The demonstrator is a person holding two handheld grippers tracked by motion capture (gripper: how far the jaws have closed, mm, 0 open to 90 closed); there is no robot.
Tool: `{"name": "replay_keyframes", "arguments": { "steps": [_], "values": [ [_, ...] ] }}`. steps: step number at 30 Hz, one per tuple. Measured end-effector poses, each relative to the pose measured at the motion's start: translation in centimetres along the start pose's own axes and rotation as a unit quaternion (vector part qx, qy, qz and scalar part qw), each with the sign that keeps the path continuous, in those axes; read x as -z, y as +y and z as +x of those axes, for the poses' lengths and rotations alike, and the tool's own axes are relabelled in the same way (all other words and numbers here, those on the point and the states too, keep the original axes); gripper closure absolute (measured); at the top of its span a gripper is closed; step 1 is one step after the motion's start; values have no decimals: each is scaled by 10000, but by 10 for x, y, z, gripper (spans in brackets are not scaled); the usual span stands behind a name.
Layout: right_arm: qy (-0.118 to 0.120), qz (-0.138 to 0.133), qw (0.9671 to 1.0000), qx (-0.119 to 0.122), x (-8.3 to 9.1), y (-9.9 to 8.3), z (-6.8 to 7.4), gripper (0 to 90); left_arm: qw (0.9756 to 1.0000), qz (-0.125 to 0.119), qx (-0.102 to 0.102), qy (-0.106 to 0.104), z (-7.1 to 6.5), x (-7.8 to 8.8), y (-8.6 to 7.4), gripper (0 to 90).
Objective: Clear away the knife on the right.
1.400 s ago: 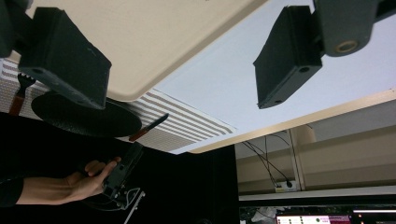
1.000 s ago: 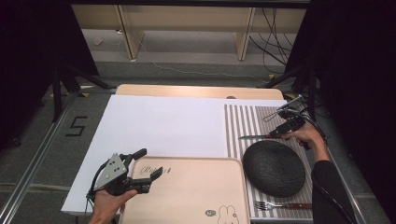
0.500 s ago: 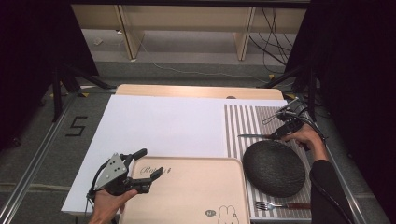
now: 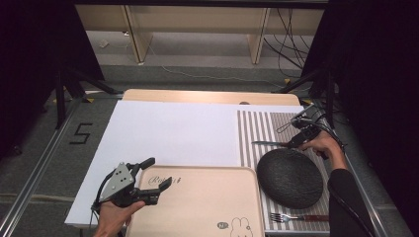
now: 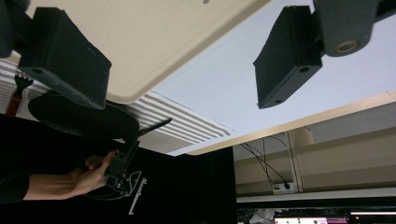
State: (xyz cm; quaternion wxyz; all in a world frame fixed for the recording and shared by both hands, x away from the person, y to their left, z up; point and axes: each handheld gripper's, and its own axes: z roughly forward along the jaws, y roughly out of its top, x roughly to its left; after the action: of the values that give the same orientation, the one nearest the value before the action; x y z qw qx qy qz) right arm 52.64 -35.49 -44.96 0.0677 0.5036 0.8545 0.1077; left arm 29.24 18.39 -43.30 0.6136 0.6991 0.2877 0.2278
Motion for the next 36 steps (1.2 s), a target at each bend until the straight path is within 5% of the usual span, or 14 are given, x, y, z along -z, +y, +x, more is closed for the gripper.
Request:
{"name": "replay_keyframes", "arguments": {
  "steps": [15,25,36],
  "values": [
    [-25,153,9994,301,-3,6,8,582,10000,-2,-4,13,0,1,0,174],
    [52,293,9991,299,-2,8,13,716,10000,8,-33,13,0,1,0,174],
    [-149,255,9988,383,-3,11,18,765,10000,18,-53,27,1,2,0,174]
  ]
}}
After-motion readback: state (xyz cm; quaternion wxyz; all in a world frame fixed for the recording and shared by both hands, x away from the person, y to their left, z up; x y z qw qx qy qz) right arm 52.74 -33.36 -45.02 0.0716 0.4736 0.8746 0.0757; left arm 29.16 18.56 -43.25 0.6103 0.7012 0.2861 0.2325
